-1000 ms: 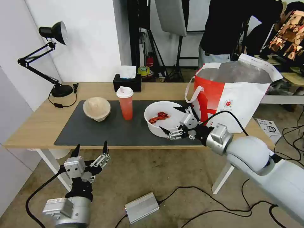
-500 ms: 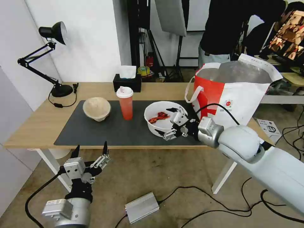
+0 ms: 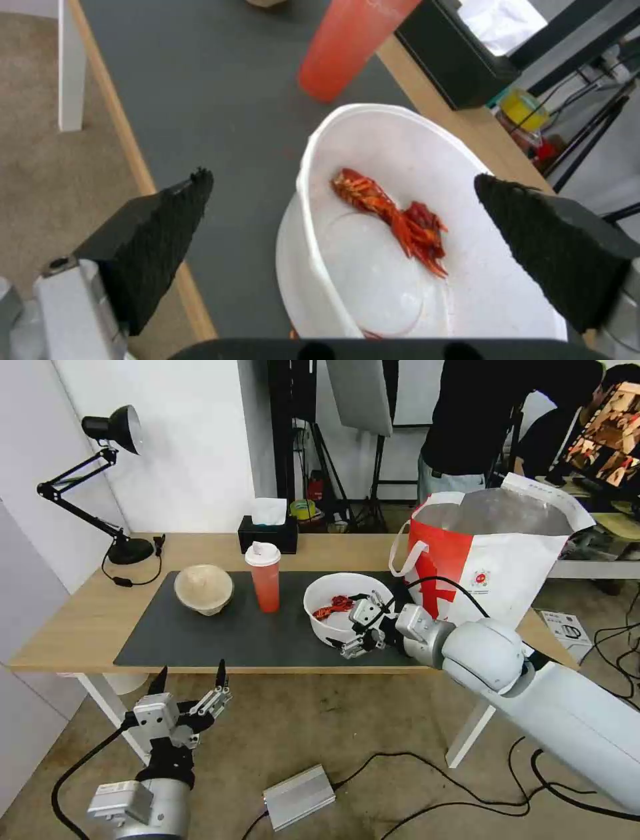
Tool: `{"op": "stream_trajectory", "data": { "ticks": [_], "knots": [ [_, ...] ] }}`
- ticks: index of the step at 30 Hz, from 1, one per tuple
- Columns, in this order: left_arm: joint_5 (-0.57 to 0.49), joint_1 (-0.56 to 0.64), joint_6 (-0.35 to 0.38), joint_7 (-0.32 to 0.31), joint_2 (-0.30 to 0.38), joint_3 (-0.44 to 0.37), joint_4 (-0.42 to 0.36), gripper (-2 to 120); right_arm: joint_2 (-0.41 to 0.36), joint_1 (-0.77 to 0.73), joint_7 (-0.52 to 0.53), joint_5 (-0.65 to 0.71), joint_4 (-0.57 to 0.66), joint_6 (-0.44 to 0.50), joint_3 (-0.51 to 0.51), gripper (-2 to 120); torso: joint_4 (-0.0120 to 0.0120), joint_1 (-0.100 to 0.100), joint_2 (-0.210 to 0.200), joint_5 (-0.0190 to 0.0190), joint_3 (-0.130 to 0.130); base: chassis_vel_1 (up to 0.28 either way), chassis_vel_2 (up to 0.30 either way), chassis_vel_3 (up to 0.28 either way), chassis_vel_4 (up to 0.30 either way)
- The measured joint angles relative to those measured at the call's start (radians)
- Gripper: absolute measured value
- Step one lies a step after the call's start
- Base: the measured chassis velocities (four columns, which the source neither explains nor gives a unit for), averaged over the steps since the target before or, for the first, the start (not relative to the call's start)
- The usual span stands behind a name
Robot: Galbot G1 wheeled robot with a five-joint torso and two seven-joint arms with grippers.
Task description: Pick up the trash from the table and place it into the takeout bag.
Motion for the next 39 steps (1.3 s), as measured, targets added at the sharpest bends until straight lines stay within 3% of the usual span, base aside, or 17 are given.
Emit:
{"op": "stream_trajectory", "data": {
  "ticks": [39],
  "knots": [
    [-0.005, 0.002, 0.002, -0.012, -0.001, 0.013, 0.010, 100, 0.049, 0.061, -0.027, -0.013, -0.059, -0.071, -0.065, 100, 0.0000, 0.000, 0.000, 0.0000, 0.000, 0.000, 0.000, 0.000, 0.000]
  ]
}}
